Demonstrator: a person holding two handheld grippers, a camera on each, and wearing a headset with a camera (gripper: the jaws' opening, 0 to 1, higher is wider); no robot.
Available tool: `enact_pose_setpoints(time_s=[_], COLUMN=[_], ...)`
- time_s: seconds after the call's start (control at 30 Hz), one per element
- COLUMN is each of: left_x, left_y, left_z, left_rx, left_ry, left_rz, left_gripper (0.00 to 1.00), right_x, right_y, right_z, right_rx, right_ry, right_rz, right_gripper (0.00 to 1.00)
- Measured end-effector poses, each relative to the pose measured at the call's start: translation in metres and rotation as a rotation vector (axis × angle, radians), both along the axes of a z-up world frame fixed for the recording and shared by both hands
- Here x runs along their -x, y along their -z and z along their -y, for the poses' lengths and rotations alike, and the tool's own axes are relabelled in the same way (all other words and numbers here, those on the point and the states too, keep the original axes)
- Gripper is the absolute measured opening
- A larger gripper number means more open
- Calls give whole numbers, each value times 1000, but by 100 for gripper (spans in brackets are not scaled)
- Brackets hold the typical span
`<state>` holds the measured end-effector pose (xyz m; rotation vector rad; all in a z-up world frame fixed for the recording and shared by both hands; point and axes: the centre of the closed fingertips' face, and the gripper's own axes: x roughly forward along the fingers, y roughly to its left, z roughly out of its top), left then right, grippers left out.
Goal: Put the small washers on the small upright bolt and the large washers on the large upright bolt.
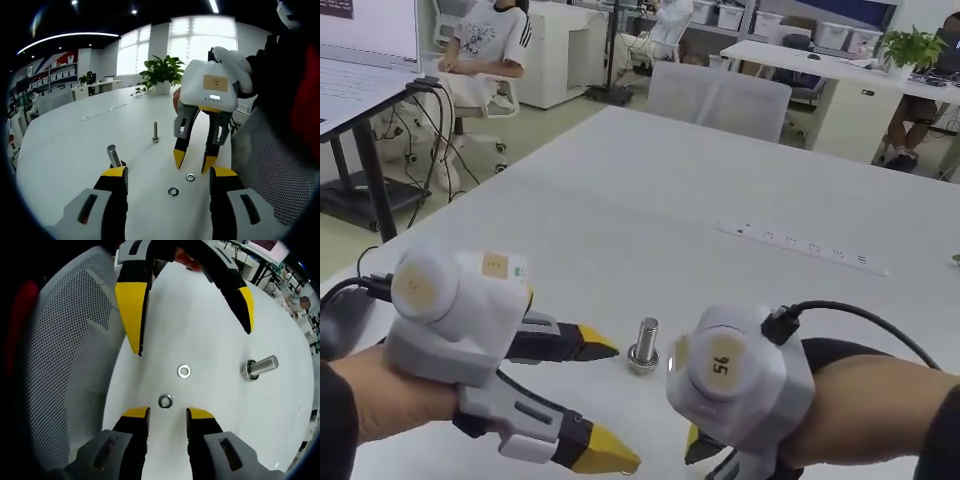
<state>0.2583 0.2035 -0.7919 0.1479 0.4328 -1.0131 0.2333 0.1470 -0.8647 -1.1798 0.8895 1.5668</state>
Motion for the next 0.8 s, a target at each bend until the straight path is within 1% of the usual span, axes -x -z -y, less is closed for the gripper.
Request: enact_pose_setpoints(time_s=[0.3,0.47,0.67,0.73,0.8], left_x=[1,1,2,3,3], left_y=[0,1,1,1,1], left_z=[0,0,0,0,0], left_rx=[6,5,5,6,5], left_ry=[-6,-6,-5,-5,-5], left_rz=[1,1,-1,1,0], left_gripper=[65,65,65,65,65], right_x=[8,8,8,8,9], right_y=[11,11,12,11,11], right_z=[-7,-6,-6,-6,-6], right_rx=[6,6,8,10,9], right_ry=[-21,-32,-72,-68,-80], right_rz=[-23,-14,22,20,23], right_gripper=[29,28,26,26,23])
